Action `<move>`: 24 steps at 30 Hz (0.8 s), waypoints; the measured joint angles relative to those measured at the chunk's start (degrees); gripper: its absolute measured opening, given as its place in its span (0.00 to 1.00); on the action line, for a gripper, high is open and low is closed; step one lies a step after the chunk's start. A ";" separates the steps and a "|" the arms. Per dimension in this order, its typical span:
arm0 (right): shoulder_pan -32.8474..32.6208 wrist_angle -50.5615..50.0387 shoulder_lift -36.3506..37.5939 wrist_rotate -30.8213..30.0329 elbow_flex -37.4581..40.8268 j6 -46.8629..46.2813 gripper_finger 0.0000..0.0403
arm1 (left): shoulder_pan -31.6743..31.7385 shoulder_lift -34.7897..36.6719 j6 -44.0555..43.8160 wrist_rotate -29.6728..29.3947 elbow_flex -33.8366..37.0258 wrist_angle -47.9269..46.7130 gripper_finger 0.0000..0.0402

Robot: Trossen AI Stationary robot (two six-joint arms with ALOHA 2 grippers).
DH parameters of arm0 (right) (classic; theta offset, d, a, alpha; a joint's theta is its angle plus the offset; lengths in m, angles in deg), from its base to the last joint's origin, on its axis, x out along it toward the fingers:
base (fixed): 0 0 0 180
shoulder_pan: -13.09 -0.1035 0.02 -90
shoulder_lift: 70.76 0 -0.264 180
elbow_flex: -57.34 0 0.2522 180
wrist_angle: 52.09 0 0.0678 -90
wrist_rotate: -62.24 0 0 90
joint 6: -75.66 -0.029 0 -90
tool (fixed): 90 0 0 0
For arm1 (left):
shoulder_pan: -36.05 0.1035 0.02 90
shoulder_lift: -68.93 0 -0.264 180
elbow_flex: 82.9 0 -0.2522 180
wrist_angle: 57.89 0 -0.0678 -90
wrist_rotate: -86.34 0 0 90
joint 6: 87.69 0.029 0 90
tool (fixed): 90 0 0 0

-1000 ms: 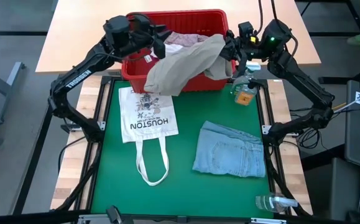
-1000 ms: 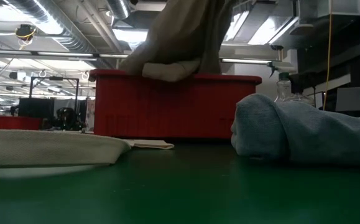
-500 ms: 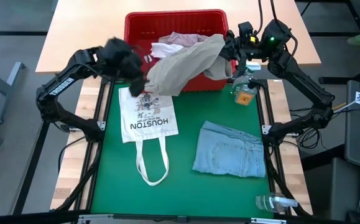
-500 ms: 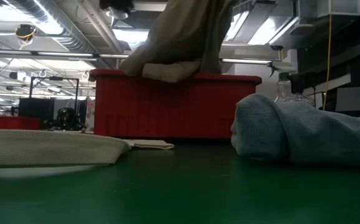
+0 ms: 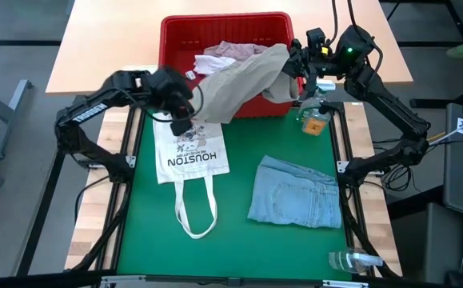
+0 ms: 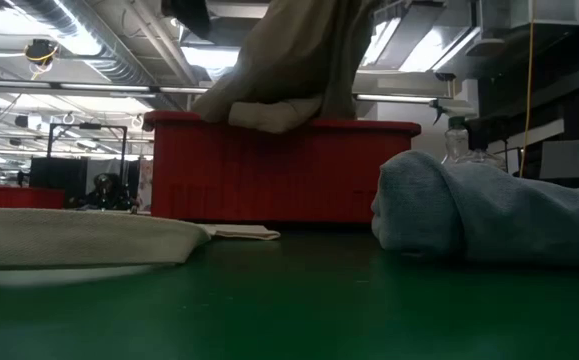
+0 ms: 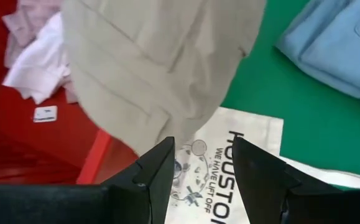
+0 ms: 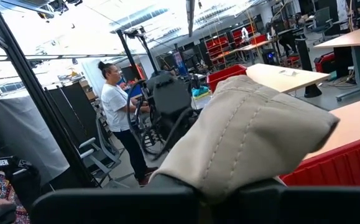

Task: Fold laundry
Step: Remove the gray shorts from the red bin

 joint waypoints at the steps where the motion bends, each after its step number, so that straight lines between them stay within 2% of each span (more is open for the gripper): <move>1: 0.00 0.00 0.00 0.00 0.00 0.00 0.04 | -0.18 -0.74 0.05 0.00 -0.01 0.00 0.39; 14: -0.02 -0.33 0.00 0.63 0.00 0.00 0.04 | -0.38 -9.48 9.95 -3.22 0.00 -0.20 0.39; 24: 0.01 -0.32 0.00 0.66 0.02 0.02 0.04 | -0.40 -12.80 10.52 -4.88 0.00 -0.25 0.39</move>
